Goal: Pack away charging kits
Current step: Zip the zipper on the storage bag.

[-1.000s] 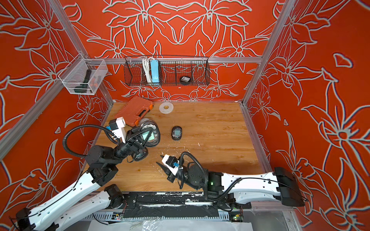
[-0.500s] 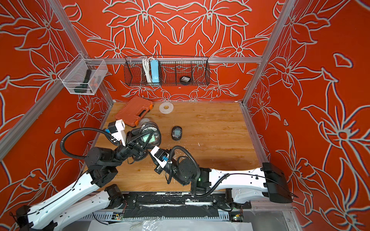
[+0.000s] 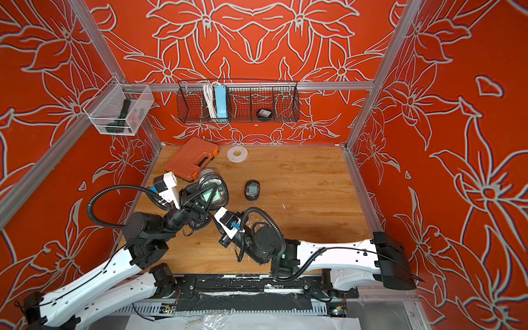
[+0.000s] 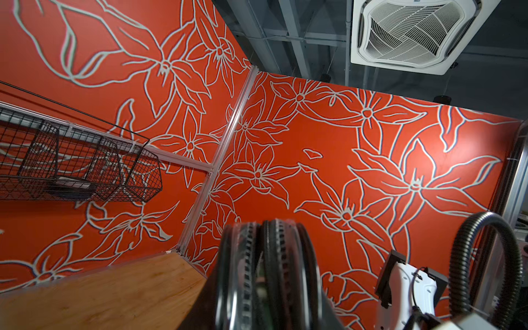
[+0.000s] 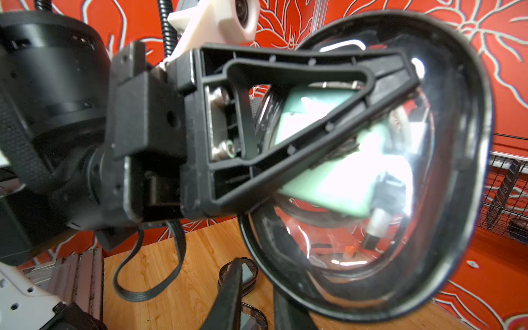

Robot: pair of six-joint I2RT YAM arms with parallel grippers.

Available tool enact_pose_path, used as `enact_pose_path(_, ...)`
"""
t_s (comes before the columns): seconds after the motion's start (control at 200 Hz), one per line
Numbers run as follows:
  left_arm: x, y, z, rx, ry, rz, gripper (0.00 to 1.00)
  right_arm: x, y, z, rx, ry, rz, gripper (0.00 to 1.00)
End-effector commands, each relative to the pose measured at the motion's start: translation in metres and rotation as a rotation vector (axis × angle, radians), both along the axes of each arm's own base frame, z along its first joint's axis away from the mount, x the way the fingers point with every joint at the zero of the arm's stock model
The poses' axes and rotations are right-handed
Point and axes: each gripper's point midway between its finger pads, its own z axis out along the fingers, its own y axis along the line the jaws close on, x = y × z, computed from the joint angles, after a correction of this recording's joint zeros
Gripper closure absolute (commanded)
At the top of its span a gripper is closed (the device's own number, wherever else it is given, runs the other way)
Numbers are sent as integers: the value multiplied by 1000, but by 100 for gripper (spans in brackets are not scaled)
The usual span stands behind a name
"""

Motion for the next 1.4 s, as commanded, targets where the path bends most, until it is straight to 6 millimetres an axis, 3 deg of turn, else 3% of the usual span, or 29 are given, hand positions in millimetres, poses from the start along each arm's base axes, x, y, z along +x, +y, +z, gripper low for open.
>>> enact_pose_path(0.0,-2,5,8,-21,-33,28,100,1,-3,22,66,5,-15,79)
enact_pose_path(0.415,-5,6,7,-22,-42,24,100,18,-5,31,99,62,-118,80)
enact_pose_path(0.656,-7,9,8,-27,-46,29,100,23,-5,30,103,81,-143,100)
enact_pose_path(0.806,-3,11,5,-29,-31,47,100,25,-5,23,88,89,-162,100)
enact_pose_path(1.161,-4,16,10,-38,-7,54,100,38,-40,-8,59,104,-240,100)
enact_pose_path(1.396,2,11,-12,14,87,42,100,43,-59,-14,-9,50,-252,100)
